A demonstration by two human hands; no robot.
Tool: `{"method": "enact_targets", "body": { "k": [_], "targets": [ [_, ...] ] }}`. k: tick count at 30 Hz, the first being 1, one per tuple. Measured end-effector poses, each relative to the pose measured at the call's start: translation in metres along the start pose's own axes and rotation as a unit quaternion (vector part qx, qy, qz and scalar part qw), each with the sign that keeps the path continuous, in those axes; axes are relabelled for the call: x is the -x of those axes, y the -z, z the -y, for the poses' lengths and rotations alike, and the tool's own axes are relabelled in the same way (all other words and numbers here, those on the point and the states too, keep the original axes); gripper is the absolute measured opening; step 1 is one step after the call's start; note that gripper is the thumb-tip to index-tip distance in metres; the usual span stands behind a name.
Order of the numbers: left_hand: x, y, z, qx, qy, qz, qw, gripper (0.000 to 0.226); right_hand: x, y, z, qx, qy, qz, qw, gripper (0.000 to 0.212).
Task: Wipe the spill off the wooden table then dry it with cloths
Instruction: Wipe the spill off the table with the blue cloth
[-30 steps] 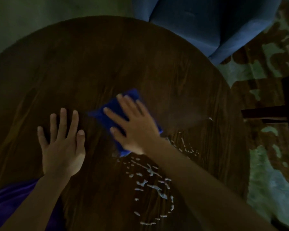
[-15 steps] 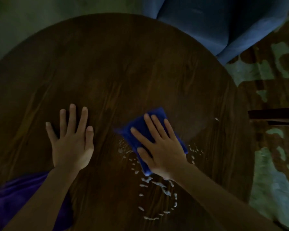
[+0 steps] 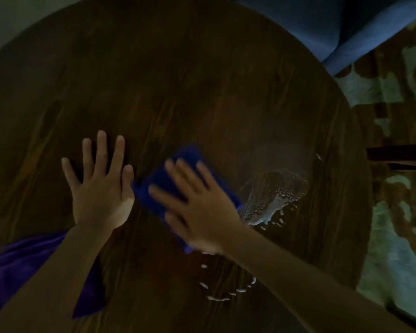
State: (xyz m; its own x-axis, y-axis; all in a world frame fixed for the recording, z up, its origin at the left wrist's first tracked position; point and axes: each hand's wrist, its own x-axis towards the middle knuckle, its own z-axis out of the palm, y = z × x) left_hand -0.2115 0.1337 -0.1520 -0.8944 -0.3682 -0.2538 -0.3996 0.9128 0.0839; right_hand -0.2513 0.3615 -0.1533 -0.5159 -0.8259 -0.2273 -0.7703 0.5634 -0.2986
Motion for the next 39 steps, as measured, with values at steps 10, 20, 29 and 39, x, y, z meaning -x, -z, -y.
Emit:
{"method": "enact_targets", "body": {
  "k": [10,20,29,39],
  "targets": [
    [-0.001,-0.002,0.001,0.005,-0.003,-0.006,1.0,0.061,0.012,0.053,-0.188,0.018,-0.329,-0.088,0.94,0.061],
    [-0.002,-0.003,0.002,0.006,-0.006,0.001,1.0,0.061,0.12,0.005,-0.108,0.049,-0.367,-0.033,0.929,0.064],
    [-0.005,-0.006,0.002,0.016,-0.002,0.003,1.0,0.06,0.035,0.025,-0.112,0.041,-0.209,-0.096,0.972,0.06],
    [-0.002,-0.002,0.001,-0.013,-0.008,0.029,0.999,0.063,0.155,-0.039,0.015,0.019,-0.2,-0.002,0.98,0.06]
  ]
}}
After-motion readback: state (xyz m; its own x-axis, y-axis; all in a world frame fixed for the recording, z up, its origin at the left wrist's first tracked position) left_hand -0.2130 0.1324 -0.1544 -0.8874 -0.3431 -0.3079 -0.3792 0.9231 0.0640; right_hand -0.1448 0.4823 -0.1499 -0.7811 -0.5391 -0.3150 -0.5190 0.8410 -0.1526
